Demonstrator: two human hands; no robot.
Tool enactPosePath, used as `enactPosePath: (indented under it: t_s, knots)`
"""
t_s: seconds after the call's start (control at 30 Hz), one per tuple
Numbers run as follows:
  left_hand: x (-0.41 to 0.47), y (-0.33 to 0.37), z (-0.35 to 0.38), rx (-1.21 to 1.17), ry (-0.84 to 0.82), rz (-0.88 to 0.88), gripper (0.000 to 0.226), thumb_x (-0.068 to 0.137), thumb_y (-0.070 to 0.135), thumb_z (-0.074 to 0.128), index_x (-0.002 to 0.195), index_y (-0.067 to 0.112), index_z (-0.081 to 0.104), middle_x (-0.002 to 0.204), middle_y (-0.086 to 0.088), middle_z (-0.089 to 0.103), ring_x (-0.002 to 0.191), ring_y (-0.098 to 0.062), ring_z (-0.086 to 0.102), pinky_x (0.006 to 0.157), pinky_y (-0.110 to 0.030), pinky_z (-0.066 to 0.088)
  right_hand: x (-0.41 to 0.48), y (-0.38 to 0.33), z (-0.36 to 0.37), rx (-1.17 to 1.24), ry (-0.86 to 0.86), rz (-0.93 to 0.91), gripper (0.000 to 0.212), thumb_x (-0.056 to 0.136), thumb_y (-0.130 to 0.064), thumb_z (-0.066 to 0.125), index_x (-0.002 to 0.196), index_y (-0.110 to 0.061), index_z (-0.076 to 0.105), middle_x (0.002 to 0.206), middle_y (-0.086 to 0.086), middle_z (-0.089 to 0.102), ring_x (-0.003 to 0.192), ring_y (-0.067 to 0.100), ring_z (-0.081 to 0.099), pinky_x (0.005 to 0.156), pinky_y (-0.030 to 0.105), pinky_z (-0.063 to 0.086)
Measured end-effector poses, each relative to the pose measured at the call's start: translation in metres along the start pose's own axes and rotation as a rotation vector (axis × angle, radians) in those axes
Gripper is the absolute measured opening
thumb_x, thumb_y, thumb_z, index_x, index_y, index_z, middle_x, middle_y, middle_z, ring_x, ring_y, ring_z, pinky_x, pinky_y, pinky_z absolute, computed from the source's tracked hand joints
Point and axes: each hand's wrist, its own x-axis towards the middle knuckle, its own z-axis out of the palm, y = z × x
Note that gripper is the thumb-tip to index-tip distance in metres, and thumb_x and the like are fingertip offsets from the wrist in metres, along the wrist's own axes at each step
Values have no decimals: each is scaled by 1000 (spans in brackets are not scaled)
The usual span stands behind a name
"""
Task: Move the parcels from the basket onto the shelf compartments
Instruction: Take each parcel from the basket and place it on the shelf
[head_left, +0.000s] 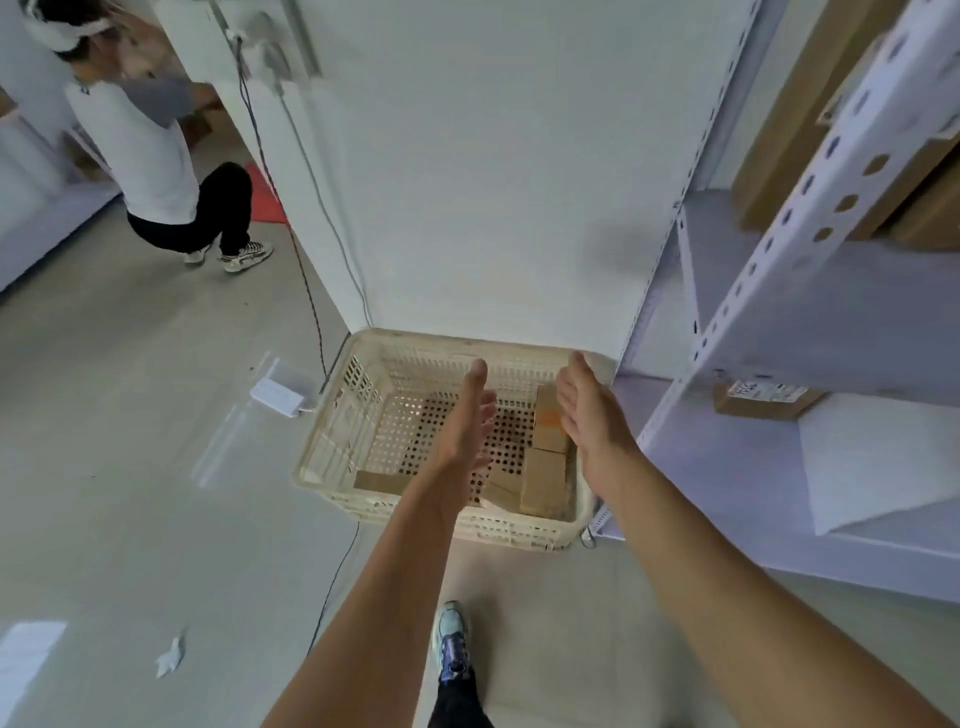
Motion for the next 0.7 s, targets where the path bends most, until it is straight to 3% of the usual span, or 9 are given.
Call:
enactPosePath:
  t_s: [0.07,0.17,0.33,0.47,0.6,0.7]
  knots:
    - [31,-11,-23,17,-26,-56,89,101,78,28,160,12,43,167,-12,42,151,-32,42,121,-59,35,25,17,15,5,56,42,89,93,-78,40,163,-22,35,168,-1,38,152,19,37,128,47,24]
    - [70,-30,-43,60,-89,-172,90,102,76,28,162,10,39,168,-14,39,153,-34,39,122,-59,32,55,48,26,9,128,120,77,102,-72,35,163,-25,35,165,-2,42,151,17,39,129,46,22]
    - [127,-70,-46,130,-198,-315,88,104,74,24,167,12,30,171,-13,34,157,-35,33,124,-61,29,97,102,27,-39,261,266,96,87,-86,38,159,-23,42,166,0,42,154,21,36,128,49,25]
    - [178,-107,-35,168,-234,-406,90,103,77,22,168,15,28,173,-10,30,159,-34,30,126,-61,27,139,150,20,-7,316,330,74,105,-66,36,162,-19,37,167,3,39,153,22,37,127,46,27]
    - [231,-152,-16,196,-270,-487,92,100,82,21,169,22,25,176,-9,24,160,-35,25,127,-64,21,182,201,15,-74,335,421,77,103,-71,33,161,-20,38,168,4,38,153,24,37,127,50,26]
    - [270,-183,0,198,-265,-536,92,100,81,24,168,20,28,175,-10,27,159,-35,29,127,-60,25,207,231,8,-78,340,476,74,105,-68,31,162,-22,36,169,1,35,155,22,34,126,45,25]
